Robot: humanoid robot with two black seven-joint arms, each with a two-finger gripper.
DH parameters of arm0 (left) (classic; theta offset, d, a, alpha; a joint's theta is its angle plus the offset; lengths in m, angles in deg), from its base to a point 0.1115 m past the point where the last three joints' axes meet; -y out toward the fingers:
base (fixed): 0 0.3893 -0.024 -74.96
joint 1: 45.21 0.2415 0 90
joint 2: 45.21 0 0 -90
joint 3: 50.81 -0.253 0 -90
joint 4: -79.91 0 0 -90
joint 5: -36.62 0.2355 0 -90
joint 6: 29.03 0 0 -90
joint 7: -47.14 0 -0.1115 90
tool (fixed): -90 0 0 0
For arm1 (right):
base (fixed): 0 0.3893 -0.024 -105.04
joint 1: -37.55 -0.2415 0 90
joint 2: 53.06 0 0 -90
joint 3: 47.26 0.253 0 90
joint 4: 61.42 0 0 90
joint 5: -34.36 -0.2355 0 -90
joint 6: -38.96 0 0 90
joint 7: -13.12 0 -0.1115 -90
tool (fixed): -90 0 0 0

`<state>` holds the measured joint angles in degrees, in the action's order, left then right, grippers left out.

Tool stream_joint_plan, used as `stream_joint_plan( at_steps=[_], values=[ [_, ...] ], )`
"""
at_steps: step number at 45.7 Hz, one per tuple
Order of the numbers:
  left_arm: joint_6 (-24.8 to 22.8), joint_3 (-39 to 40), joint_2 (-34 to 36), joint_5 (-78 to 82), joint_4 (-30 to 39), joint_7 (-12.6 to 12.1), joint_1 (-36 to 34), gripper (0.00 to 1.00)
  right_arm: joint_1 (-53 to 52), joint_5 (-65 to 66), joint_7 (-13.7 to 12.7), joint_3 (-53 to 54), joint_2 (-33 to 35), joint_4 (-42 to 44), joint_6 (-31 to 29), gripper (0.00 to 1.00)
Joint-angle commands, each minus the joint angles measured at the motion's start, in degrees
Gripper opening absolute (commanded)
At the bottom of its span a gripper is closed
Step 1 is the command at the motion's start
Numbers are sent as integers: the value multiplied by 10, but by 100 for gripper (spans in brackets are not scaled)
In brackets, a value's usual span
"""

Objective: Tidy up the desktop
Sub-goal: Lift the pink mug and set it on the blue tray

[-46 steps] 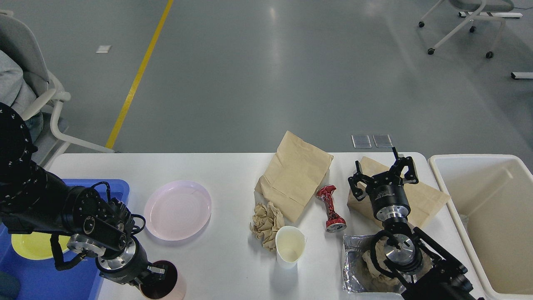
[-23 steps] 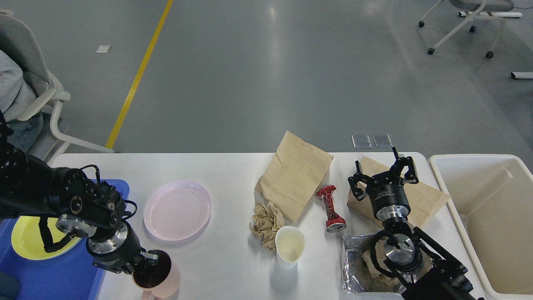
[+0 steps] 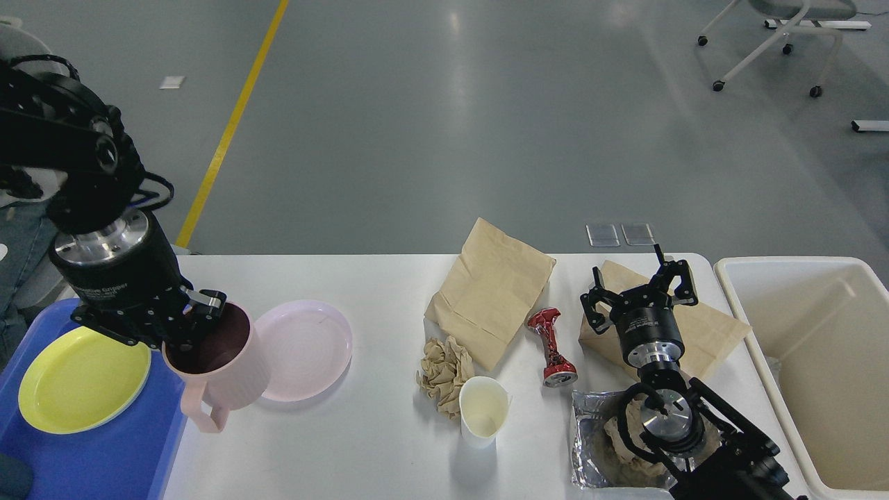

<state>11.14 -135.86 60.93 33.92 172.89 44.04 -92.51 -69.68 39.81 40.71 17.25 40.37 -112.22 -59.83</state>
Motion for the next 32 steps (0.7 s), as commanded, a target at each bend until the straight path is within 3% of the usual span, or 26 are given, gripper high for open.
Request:
stream_joint_plan(
  at_steps=[1, 14, 23, 32],
  values=[
    [-46, -24, -10, -18, 18, 11, -73, 0, 0, 1, -1, 0, 0, 0, 0, 100],
    [-47, -68, -3, -21, 22, 21, -75, 0, 1, 0, -1, 0, 0, 0, 0, 100],
    [-19, -97, 90, 8, -28, 11, 19, 0, 1, 0, 0, 0, 0, 0, 0, 100],
    [71, -70, 218, 108, -94, 10, 141, 0, 1, 0, 0, 0, 0, 0, 0, 100]
  ],
)
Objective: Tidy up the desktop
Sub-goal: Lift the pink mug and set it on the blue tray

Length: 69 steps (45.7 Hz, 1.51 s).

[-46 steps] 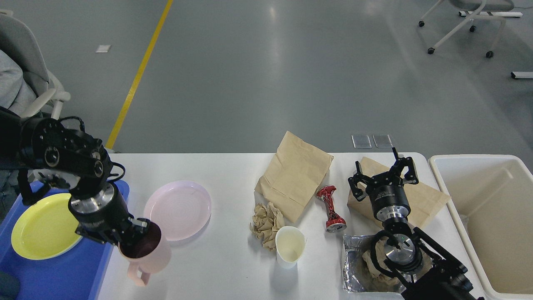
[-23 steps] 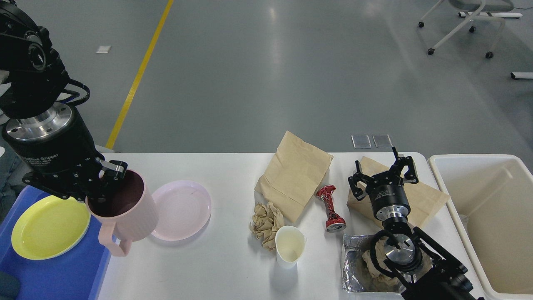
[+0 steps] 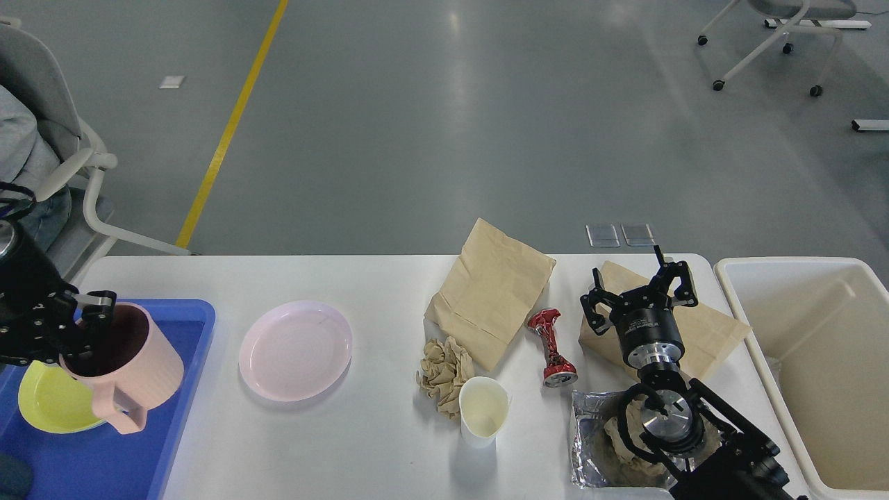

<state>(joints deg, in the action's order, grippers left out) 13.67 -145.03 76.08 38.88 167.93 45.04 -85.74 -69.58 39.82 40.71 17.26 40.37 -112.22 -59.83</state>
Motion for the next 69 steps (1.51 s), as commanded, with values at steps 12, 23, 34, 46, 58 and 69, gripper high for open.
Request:
stream_joint_plan(
  at_steps=[12, 23, 34, 46, 58, 69],
  values=[
    [51, 156, 179, 203, -157, 3, 272, 0, 0, 0, 0, 0, 0, 0, 0, 100],
    [55, 282, 205, 269, -251, 11, 446, 0, 0, 0, 0, 0, 0, -1, 0, 100],
    [61, 366, 194, 277, -313, 10, 551, 1, 0, 0, 0, 0, 0, 0, 0, 100],
    [63, 388, 193, 275, -322, 9, 566, 2, 0, 0, 0, 1, 0, 0, 0, 100],
    [63, 404, 196, 269, -321, 10, 573, 2, 0, 0, -1, 0, 0, 0, 0, 100],
    [63, 412, 200, 274, -321, 32, 599, 3, 0, 0, 0, 1, 0, 0, 0, 100]
  ],
)
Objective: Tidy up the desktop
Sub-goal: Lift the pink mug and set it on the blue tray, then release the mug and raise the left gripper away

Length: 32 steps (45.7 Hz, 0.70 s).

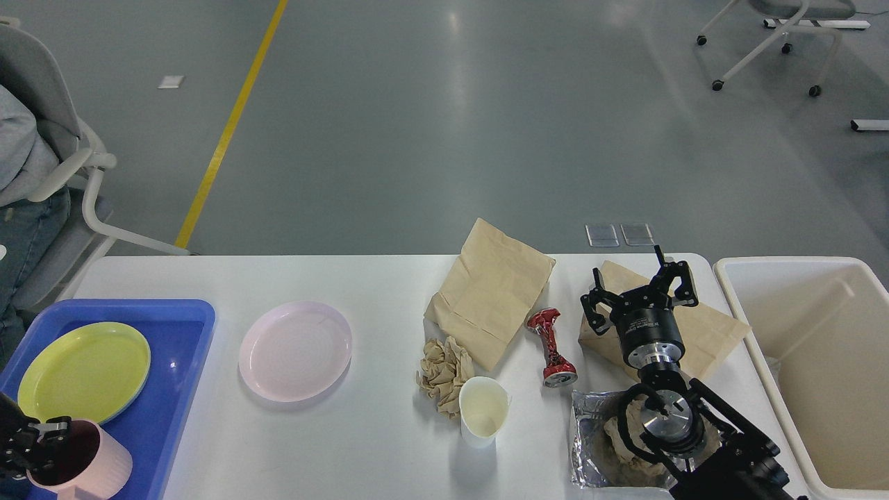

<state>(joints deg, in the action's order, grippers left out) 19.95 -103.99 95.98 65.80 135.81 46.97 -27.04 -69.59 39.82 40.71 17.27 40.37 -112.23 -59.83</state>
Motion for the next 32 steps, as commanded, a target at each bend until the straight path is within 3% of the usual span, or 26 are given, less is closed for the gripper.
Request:
stream_joint_plan(
  at_steps=[1, 11, 15, 19, 21, 25, 32],
  values=[
    [1, 1, 1, 4, 0, 13, 13, 3, 0, 0, 0, 0, 0, 0, 0, 100],
    [8, 12, 3, 3, 0, 14, 21, 7, 0, 0, 0, 1, 0, 0, 0, 100],
    [58, 13, 2, -2, 1, 12, 26, 27, 0, 0, 0, 0, 0, 0, 0, 100],
    [116, 14, 0, -1, 4, 13, 28, 69, 0, 0, 0, 0, 0, 0, 0, 100],
    [131, 13, -1, -1, 8, 12, 28, 84, 0, 0, 0, 0, 0, 0, 0, 100],
    [131, 13, -1, -2, 11, 13, 28, 95, 0, 0, 0, 0, 0, 0, -1, 100],
    [112, 12, 5, -3, 12, 13, 24, 96, 0, 0, -1, 0, 0, 0, 0, 100]
  ],
)
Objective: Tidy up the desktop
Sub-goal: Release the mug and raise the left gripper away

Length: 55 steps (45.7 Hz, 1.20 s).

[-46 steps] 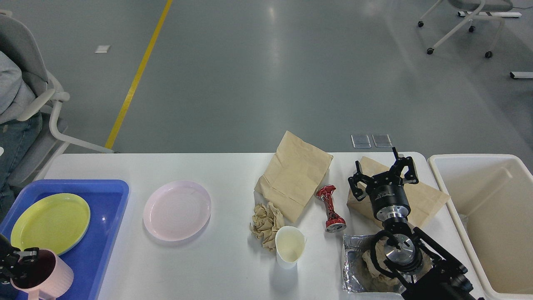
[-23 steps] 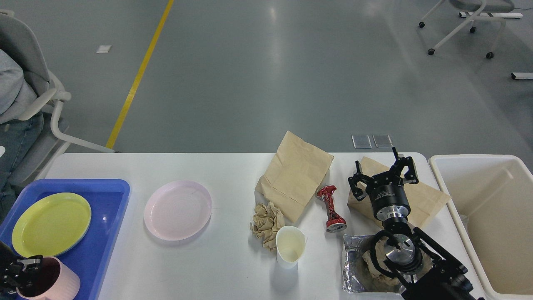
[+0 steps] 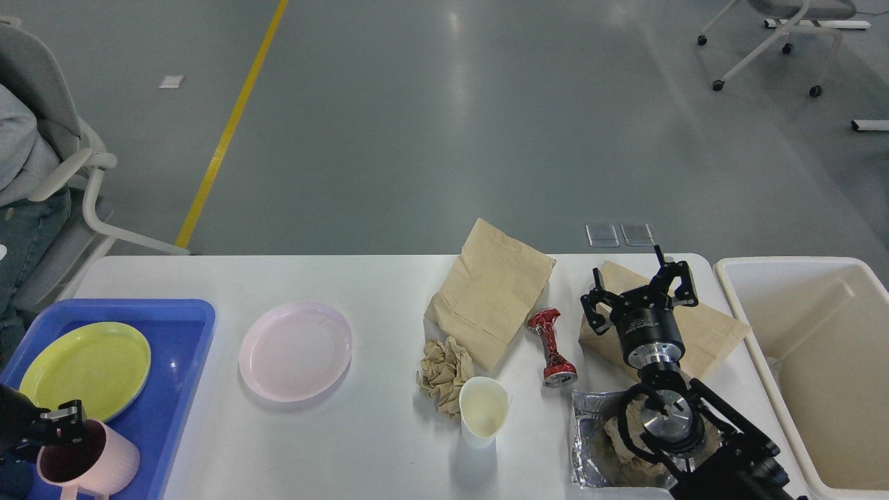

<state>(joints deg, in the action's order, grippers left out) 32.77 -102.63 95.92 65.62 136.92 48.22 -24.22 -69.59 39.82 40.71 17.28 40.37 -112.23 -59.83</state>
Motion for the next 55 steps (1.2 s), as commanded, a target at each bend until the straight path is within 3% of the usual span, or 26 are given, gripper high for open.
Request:
stream_joint_plan(
  at_steps=[1, 9, 18, 28, 38, 55],
  values=[
    [-22, -2, 6, -1, 1, 0, -6, 96, 0, 0, 0, 0, 0, 0, 0, 100],
    [-115, -38, 45, -2, 36, -7, -81, 96, 0, 0, 0, 0, 0, 0, 0, 100],
    [-229, -205, 14, -4, 71, -6, -273, 96, 0, 0, -1, 0, 0, 0, 0, 100],
    [-236, -314, -76, -77, 121, -6, -447, 96, 0, 0, 0, 0, 0, 0, 0, 100],
    [-236, -413, -217, -206, 229, -6, -662, 96, 0, 0, 0, 0, 0, 0, 0, 100],
    [-229, -416, -345, -295, 397, 11, -866, 96, 0, 0, 0, 0, 0, 0, 0, 100]
  ],
)
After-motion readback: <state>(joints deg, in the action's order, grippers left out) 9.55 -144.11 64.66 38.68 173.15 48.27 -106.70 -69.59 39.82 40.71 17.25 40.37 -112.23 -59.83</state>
